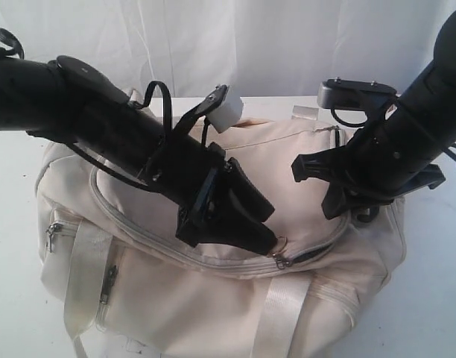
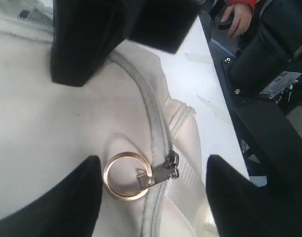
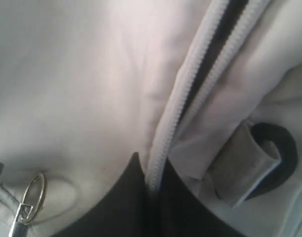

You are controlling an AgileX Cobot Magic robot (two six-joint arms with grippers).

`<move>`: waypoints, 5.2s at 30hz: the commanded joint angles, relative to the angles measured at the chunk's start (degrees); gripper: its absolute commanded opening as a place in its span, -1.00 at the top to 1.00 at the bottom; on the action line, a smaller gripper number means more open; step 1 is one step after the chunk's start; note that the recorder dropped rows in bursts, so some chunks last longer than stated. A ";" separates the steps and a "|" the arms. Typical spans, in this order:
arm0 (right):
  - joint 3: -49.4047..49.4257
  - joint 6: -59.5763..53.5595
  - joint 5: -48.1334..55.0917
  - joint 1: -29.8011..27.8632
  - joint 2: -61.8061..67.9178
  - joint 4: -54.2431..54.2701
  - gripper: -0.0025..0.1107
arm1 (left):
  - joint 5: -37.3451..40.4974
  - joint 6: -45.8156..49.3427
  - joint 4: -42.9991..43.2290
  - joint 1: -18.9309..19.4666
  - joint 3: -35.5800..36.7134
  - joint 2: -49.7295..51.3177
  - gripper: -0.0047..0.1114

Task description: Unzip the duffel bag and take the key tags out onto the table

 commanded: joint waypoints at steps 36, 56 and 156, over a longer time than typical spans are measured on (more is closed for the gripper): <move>-0.35 -0.67 -0.25 -0.47 0.04 1.13 0.96 | -1.69 22.68 5.54 -5.22 0.34 0.66 0.92; -0.35 -0.67 -0.25 -0.47 0.04 0.90 0.96 | 3.77 5.65 22.87 -5.22 0.34 -6.42 0.92; -8.00 -25.87 -29.98 36.62 7.81 -9.03 -0.17 | -1.00 -37.10 54.67 12.09 0.34 -25.83 0.92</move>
